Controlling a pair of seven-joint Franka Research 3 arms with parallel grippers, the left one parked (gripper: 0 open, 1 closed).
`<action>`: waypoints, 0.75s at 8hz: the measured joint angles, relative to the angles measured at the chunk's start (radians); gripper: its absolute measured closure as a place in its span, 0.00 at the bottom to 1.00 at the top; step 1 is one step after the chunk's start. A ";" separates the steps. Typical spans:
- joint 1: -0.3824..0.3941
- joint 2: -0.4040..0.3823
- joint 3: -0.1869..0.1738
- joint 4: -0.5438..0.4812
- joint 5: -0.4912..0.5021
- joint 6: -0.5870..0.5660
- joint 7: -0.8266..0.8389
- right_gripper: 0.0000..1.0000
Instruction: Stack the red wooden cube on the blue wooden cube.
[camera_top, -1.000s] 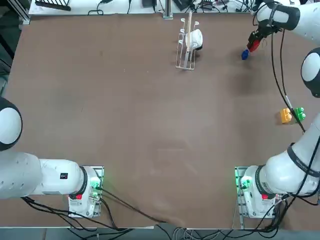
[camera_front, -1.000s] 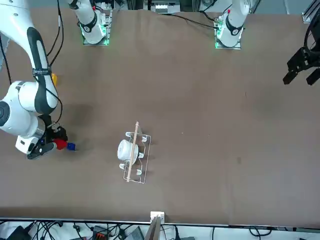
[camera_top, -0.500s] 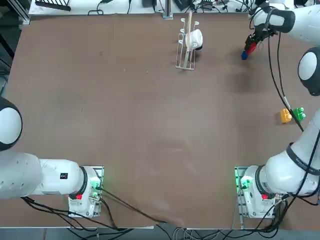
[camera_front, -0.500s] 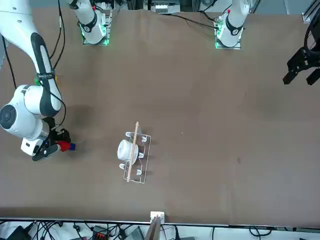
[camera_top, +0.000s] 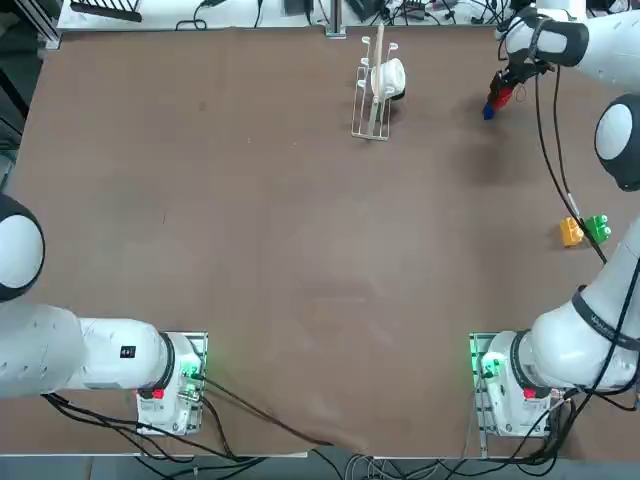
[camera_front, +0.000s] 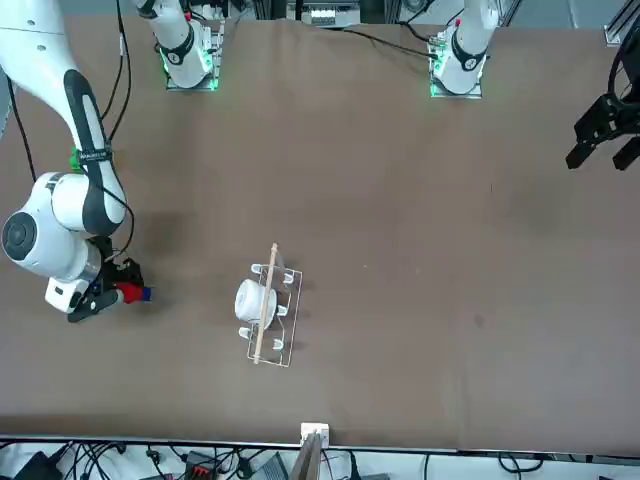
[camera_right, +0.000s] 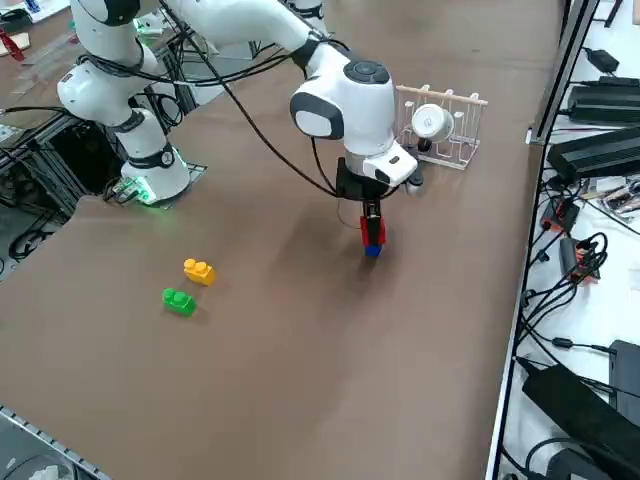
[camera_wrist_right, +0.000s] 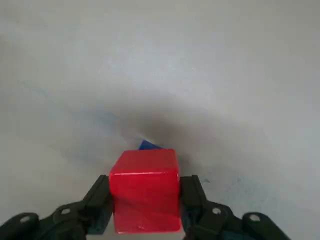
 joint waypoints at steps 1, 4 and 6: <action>0.000 0.000 0.001 0.000 0.000 0.000 0.000 0.30; 0.001 0.000 0.008 0.000 0.000 0.000 0.000 0.30; 0.001 0.000 0.009 0.000 0.000 0.000 0.000 0.30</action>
